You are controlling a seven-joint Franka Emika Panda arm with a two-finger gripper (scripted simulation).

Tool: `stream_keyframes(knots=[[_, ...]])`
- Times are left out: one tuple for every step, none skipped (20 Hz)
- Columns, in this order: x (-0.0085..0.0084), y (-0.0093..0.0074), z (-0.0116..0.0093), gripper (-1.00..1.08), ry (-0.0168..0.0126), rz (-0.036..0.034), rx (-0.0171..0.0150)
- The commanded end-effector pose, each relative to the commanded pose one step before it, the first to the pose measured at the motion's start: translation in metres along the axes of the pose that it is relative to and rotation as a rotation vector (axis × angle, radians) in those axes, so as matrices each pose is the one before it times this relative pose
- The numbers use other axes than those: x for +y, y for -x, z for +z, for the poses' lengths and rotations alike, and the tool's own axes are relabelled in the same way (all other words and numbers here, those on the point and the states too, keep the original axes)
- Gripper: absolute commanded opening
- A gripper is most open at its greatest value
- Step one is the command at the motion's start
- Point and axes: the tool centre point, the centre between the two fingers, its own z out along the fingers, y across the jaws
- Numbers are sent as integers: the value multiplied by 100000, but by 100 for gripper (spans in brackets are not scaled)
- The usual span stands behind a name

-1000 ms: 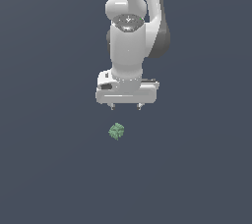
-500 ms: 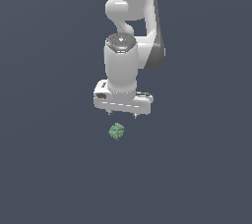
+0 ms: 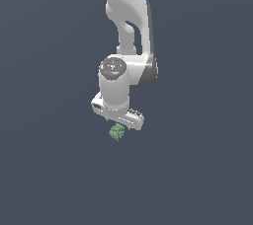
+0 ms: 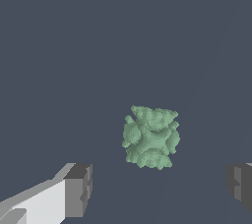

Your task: Pick up the object and move it to a goal position.

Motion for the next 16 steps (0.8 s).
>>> stream_keyframes(knots=[[314,-219,1008,100,251,4893,-742],[103,-64,323,100,100,1481,-246],[90,-57,285,100,92,1306,-215],[78,-50,247,100,83,1130,-185],[66,-43,210,100,72,957,-155],[54,-35,172,100,60,782,-126],[42,-27,133,100,48,608,-97],[30,-20,96,100,35,435,-69],[17,-11,57,100,21,259,-41],[4,-3,19,100,7,83,-13],[-2,38,-68,100,9,-521,10],[-2,2,42,100,0,0,0],[-7,5,126,100,0,0,0],[18,-5,210,100,-1,49,-1],[-15,14,292,100,0,0,0],[22,-2,375,100,-1,69,-2]])
